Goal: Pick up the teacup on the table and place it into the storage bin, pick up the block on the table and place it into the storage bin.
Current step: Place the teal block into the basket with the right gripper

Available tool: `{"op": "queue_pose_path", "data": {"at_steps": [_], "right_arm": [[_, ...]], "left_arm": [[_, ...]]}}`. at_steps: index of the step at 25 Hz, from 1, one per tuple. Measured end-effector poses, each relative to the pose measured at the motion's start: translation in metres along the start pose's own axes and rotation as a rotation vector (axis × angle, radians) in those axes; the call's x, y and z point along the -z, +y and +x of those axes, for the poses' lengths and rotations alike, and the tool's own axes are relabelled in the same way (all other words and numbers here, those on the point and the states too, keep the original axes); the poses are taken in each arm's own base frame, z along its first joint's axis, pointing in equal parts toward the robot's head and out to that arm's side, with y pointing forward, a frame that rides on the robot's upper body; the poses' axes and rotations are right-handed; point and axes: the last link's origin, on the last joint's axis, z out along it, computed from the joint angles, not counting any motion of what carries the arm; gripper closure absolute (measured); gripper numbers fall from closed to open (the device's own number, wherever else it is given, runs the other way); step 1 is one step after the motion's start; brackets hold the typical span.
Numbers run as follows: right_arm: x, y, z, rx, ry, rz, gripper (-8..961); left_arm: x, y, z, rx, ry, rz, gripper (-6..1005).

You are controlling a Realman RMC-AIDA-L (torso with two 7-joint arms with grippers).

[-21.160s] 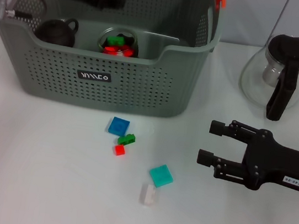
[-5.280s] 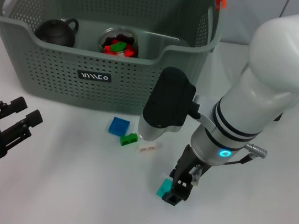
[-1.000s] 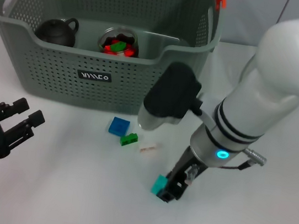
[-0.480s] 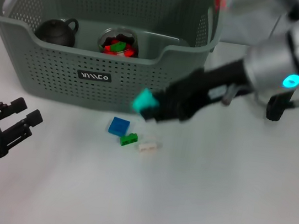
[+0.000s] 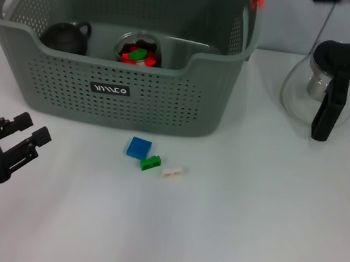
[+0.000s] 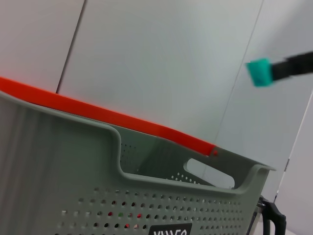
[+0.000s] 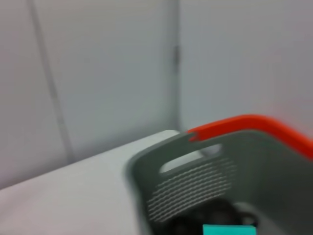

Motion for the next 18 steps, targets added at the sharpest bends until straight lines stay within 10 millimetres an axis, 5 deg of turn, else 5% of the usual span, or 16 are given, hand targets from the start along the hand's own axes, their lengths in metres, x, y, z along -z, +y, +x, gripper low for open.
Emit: {"op": "queue_pose_path", "data": {"at_steps": [4, 10, 18], "right_arm": [[-0.025, -0.008, -0.028, 0.030, 0.036, 0.110, 530], [-0.063, -0.017, -0.041, 0.044, 0.083, 0.206, 530], [-0.116, -0.024, -0.018, 0.076, 0.147, 0.285, 531]], "left_arm": [[0.000, 0.001, 0.000, 0.002, 0.002, -0.004, 468], [-0.001, 0.002, 0.000, 0.004, 0.004, -0.011, 468], [-0.004, 0.003, 0.000, 0.012, 0.009, -0.022, 469]]}}
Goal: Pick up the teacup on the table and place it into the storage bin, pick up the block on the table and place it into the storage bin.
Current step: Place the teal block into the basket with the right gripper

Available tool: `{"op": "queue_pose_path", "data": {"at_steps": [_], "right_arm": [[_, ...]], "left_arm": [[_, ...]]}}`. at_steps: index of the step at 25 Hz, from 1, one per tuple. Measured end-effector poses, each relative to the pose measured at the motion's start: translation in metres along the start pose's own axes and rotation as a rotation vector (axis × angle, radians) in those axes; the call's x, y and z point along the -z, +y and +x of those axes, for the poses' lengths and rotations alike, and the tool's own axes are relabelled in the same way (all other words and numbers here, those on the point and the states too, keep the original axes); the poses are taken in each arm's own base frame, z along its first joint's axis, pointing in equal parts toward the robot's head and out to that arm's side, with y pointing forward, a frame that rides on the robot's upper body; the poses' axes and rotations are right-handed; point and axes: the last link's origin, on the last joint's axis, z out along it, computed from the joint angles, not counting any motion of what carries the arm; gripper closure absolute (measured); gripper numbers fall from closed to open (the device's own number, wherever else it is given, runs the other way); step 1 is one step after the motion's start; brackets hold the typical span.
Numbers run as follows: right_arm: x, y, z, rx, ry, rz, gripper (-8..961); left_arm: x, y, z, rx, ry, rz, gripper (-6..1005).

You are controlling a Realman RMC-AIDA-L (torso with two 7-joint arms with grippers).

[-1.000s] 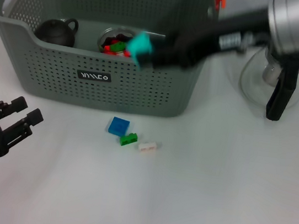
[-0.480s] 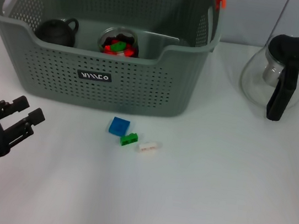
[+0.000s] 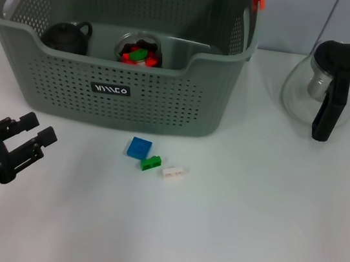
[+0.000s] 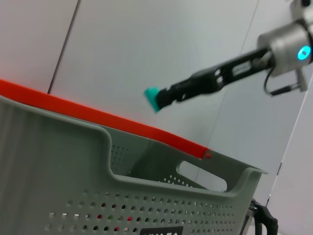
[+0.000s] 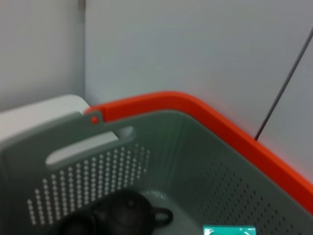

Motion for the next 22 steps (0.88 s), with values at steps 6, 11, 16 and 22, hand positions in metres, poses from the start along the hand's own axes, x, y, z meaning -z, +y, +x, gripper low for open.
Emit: {"op": "queue_pose_path", "data": {"at_steps": [6, 11, 16, 22], "right_arm": [[-0.018, 0.009, 0.019, 0.030, 0.045, 0.018, 531], [-0.019, 0.010, 0.030, 0.033, 0.086, 0.003, 531], [-0.018, 0.010, 0.029, 0.043, 0.085, -0.002, 530], [-0.016, 0.010, 0.023, 0.045, 0.050, -0.006, 441]], "left_arm": [[-0.001, -0.001, 0.000, 0.000, -0.001, 0.002, 469], [-0.004, -0.001, 0.001, -0.002, -0.002, -0.004, 469], [-0.004, -0.001, 0.001, -0.002, -0.002, -0.003, 469], [-0.001, -0.001, -0.001, 0.000, -0.002, 0.008, 469]]}}
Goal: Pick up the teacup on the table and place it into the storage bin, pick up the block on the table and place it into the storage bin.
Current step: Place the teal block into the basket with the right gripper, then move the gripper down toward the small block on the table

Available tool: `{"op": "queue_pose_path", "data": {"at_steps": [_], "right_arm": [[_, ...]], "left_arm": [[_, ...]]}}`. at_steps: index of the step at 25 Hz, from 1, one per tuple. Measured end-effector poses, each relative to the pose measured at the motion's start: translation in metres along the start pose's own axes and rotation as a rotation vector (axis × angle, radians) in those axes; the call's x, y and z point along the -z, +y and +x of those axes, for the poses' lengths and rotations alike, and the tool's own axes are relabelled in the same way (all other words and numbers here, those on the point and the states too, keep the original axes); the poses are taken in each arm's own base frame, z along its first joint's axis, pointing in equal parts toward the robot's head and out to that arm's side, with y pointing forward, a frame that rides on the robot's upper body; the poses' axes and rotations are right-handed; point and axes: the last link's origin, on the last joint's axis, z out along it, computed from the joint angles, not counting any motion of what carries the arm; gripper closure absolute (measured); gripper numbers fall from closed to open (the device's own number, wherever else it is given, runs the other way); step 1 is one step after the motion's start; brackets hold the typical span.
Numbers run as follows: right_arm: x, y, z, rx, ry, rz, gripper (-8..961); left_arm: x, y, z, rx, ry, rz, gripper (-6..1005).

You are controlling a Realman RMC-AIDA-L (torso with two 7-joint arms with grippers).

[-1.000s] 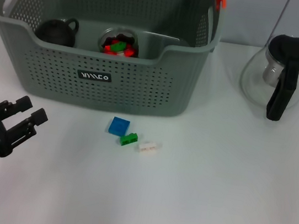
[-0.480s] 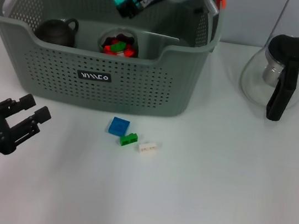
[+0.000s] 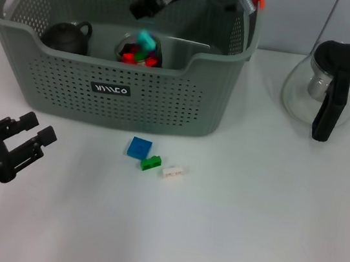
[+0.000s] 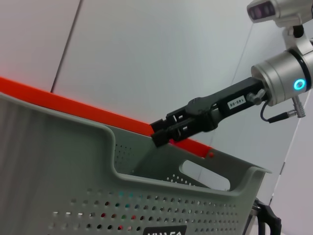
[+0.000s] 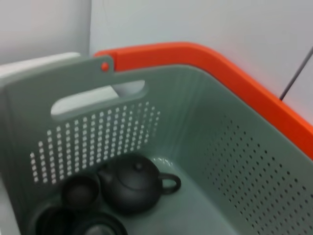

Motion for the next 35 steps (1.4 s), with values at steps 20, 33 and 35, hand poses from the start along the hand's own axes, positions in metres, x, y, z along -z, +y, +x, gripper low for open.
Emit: {"op": "queue_pose_path", "data": {"at_steps": [20, 33, 35], "right_arm": [[0.162, 0.024, 0.119, 0.002, -0.192, -0.541, 339], [0.124, 0.065, 0.106, 0.242, 0.356, -0.489, 341], [0.106, 0.074, 0.100, 0.284, 0.381, -0.469, 341]], "left_arm": [[0.007, -0.004, 0.000, -0.006, -0.008, 0.030, 469], [0.023, -0.006, -0.004, -0.002, -0.007, 0.083, 469], [0.024, -0.005, -0.005, 0.001, -0.007, 0.084, 469]]}}
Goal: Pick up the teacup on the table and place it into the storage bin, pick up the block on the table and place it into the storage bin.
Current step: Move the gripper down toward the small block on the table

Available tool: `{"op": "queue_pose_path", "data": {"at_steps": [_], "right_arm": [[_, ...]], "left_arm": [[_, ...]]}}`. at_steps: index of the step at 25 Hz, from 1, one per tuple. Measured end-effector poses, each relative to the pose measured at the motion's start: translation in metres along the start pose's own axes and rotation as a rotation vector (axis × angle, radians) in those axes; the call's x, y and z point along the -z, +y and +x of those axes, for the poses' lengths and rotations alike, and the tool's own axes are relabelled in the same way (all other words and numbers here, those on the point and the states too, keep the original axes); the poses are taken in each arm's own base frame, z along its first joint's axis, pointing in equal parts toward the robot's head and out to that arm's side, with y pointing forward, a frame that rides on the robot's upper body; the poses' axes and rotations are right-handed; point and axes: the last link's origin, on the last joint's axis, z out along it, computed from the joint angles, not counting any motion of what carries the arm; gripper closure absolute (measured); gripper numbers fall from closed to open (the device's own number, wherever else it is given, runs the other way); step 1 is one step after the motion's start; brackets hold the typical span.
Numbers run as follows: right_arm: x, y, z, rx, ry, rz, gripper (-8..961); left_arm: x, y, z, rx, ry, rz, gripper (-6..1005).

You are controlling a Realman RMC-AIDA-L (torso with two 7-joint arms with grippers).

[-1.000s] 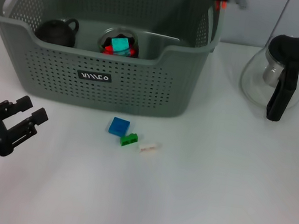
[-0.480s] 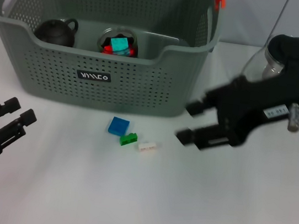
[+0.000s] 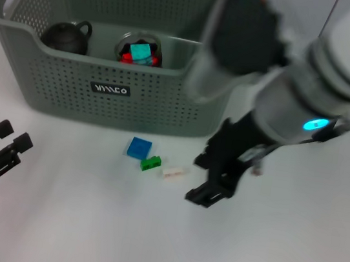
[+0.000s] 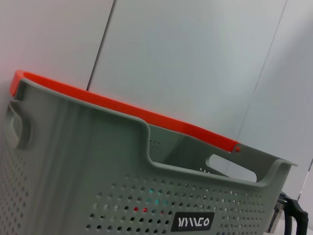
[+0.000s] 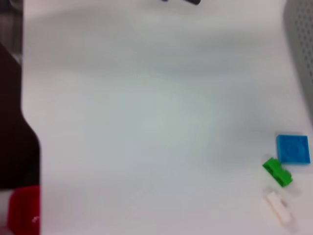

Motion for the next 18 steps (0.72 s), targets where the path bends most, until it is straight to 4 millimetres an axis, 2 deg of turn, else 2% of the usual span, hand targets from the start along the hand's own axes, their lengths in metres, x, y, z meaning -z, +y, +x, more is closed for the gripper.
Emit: {"op": "queue_pose_path", "data": {"at_steps": [3, 7, 12, 18], "right_arm": [[-0.029, -0.006, -0.011, 0.004, 0.052, 0.019, 343], [-0.065, -0.019, -0.016, -0.026, 0.086, 0.069, 344], [-0.080, -0.031, -0.021, -0.086, -0.010, 0.108, 346], [-0.094, -0.039, -0.010, -0.139, -0.025, 0.114, 347]], "left_arm": [[0.001, 0.000, -0.001, 0.001, -0.001, 0.003, 469], [0.000, 0.001, -0.001, 0.003, 0.000, 0.001, 469], [-0.002, 0.001, -0.002, 0.005, -0.001, 0.002, 470], [-0.003, 0.001, -0.002, 0.008, -0.001, 0.003, 470]]}}
